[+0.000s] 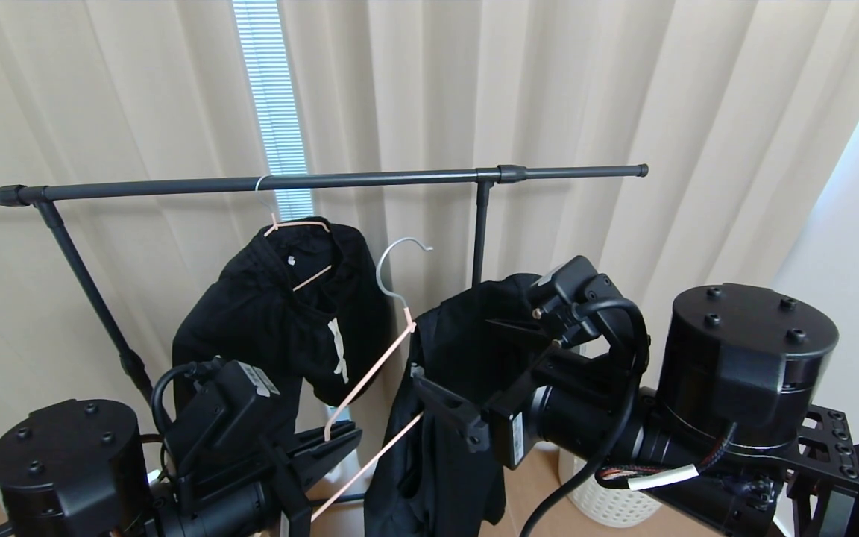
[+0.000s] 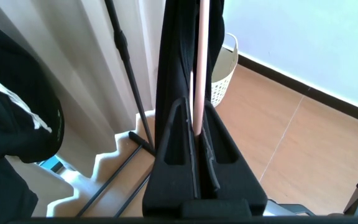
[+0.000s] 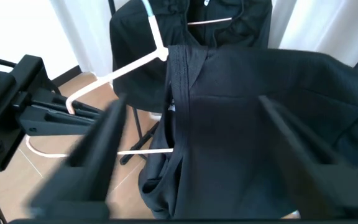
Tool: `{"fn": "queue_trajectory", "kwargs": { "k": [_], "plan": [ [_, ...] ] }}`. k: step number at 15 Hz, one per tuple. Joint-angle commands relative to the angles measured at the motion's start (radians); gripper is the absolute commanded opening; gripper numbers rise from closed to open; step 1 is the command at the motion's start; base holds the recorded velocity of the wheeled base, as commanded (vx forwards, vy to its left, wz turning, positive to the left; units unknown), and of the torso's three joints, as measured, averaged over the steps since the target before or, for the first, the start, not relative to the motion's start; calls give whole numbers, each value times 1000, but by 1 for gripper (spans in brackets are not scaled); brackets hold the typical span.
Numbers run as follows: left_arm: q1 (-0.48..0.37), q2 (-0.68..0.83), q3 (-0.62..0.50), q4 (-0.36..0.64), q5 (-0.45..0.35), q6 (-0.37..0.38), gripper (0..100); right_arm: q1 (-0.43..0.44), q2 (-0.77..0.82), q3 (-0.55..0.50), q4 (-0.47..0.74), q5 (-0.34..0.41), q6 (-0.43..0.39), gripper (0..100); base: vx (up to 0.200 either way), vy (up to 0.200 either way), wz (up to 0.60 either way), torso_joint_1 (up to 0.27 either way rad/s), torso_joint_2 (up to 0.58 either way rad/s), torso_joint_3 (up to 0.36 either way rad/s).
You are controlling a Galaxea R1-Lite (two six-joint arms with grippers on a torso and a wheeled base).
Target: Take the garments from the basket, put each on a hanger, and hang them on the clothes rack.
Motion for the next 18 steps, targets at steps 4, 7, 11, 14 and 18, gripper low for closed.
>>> {"fn": "queue_trajectory", "kwargs": {
  "k": [4,7,11,14,18],
  "plan": [
    [2,2,1,-10,0,-6,0,1,-2,5,0,0,-10,100,0,0,0,0,0,0],
    [2,5,1,-10,0,-6,0,1,-2,5,0,0,-10,100,0,0,0,0,0,0],
    [2,8,1,-10,0,-5,0,1,-2,5,0,0,-10,100,0,0,0,0,0,0],
    [0,8,1,-10,0,-6,0,1,-2,5,0,0,-10,100,0,0,0,0,0,0],
    [28,22,11,-10,-39,-6,0,-9,-9,8,1,2,-16,100,0,0,0,0,0,0]
  ]
}}
